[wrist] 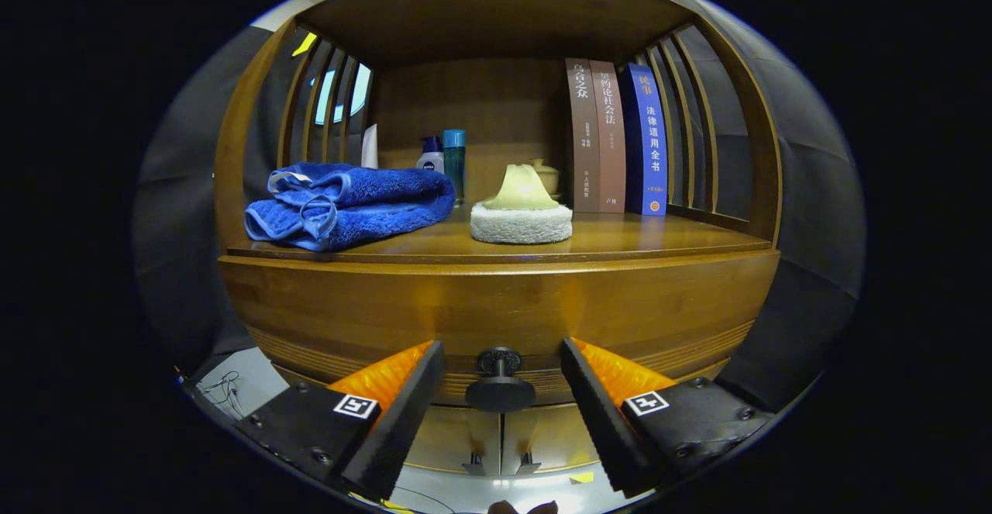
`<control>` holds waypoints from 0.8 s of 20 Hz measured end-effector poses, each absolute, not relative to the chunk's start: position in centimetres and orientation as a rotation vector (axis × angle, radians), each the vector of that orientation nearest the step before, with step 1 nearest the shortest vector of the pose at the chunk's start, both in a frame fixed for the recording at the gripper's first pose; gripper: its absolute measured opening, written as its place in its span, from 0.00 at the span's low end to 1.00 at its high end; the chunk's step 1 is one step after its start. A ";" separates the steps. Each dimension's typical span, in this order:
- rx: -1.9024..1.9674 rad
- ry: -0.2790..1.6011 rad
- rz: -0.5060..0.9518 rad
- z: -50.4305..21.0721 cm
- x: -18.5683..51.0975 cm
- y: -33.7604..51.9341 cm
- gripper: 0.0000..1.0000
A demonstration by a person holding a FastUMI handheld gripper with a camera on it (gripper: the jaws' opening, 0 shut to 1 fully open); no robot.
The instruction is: Pull open the drawer, take out the items inside it, and place them on the countertop above the cabinet.
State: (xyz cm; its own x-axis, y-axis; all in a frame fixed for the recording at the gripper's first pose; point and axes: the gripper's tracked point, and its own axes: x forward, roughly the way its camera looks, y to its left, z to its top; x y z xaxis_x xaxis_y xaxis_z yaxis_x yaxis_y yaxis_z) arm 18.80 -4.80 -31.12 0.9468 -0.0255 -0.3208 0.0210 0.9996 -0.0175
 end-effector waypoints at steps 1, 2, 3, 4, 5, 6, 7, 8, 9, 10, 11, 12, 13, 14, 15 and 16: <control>-0.017 0.326 -0.024 -31.1 18.8 -4.8 1.00; -0.021 0.329 -0.024 -31.2 18.9 -4.9 1.00; -0.022 0.330 -0.024 -31.2 18.8 -4.8 1.00; -0.024 0.332 -0.024 -31.2 18.8 -4.8 1.00; -0.028 0.334 -0.023 -31.2 18.8 -4.8 1.00; -0.031 0.336 -0.020 -31.3 18.7 -4.7 1.00; -0.025 0.342 -0.010 -31.3 18.6 -4.6 1.00; -0.012 0.351 -0.008 -31.3 18.4 -4.4 1.00; -0.002 0.349 -0.010 -31.0 18.2 -4.5 1.00; 0.004 0.344 -0.013 -30.5 18.0 -4.5 1.00; 0.006 0.330 -0.011 -29.7 17.7 -4.5 1.00; 0.000 0.318 -0.005 -28.8 17.4 -4.3 1.00; -0.008 0.308 0.002 -27.8 16.9 -4.2 1.00; -0.016 0.294 0.009 -26.7 16.4 -4.1 1.00; -0.022 0.278 0.017 -25.3 15.8 -3.9 1.00; -0.024 0.254 0.025 -23.7 15.2 -3.7 1.00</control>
State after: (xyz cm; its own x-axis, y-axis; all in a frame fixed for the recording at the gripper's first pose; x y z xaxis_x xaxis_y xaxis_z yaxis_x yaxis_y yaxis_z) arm 15.15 -3.72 -23.69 0.9677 0.0215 -0.2514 -0.0276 0.9994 -0.0209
